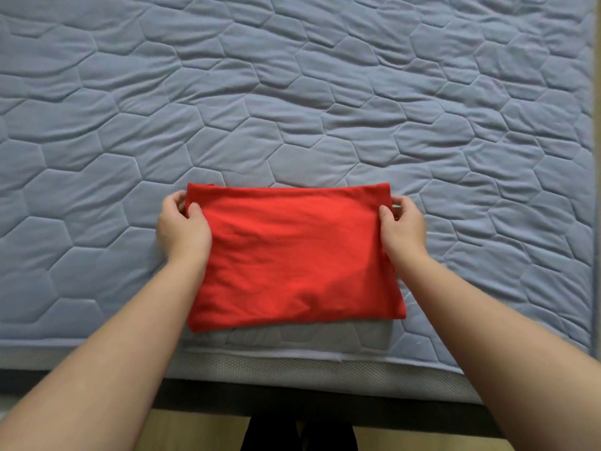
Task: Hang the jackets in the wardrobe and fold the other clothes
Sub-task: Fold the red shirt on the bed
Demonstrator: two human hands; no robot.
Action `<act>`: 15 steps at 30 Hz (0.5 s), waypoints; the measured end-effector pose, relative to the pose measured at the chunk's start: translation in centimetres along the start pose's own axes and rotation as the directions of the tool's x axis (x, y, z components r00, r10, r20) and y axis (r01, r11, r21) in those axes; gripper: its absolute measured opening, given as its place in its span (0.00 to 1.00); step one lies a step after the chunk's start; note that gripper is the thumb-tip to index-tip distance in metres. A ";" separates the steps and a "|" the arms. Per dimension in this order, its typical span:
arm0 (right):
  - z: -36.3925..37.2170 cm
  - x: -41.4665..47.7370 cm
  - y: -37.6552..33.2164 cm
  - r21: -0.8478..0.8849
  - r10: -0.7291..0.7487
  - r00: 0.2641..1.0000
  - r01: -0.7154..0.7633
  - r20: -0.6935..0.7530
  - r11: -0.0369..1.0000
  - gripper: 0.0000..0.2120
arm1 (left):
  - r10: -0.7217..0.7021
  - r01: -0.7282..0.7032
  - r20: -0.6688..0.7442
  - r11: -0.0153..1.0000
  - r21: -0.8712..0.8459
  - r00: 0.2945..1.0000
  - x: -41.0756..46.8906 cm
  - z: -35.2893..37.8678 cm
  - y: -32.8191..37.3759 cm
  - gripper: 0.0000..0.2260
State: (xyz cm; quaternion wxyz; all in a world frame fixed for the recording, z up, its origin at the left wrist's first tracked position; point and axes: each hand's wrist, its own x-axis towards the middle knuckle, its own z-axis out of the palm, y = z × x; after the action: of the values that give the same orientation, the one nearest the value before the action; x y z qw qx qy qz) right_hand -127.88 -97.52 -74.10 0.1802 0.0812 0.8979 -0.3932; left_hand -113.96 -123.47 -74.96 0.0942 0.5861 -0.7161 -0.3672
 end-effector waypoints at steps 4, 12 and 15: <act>0.7 -3.5 -0.6 -0.448 -0.355 0.935 0.324 0.016 0.833 0.27 | 0.354 -0.353 0.051 0.891 0.286 0.934 -3.7 -1.1 -0.1 0.29; 7.5 -3.9 1.0 -0.601 -0.471 0.668 0.737 0.576 0.311 0.29 | 0.568 -0.730 0.475 0.400 0.554 0.672 -5.7 3.6 -3.9 0.31; 9.3 -2.4 2.9 -0.621 -0.504 0.661 0.733 0.556 0.277 0.30 | 0.580 -0.713 0.447 0.388 0.584 0.681 -4.7 5.5 -5.9 0.33</act>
State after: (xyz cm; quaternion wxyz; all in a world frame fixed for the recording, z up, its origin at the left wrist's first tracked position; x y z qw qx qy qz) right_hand -122.41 -102.38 -80.99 0.1378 -0.4195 0.8971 0.0184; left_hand -111.09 -117.19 -81.25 -0.0697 0.2121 -0.9741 -0.0362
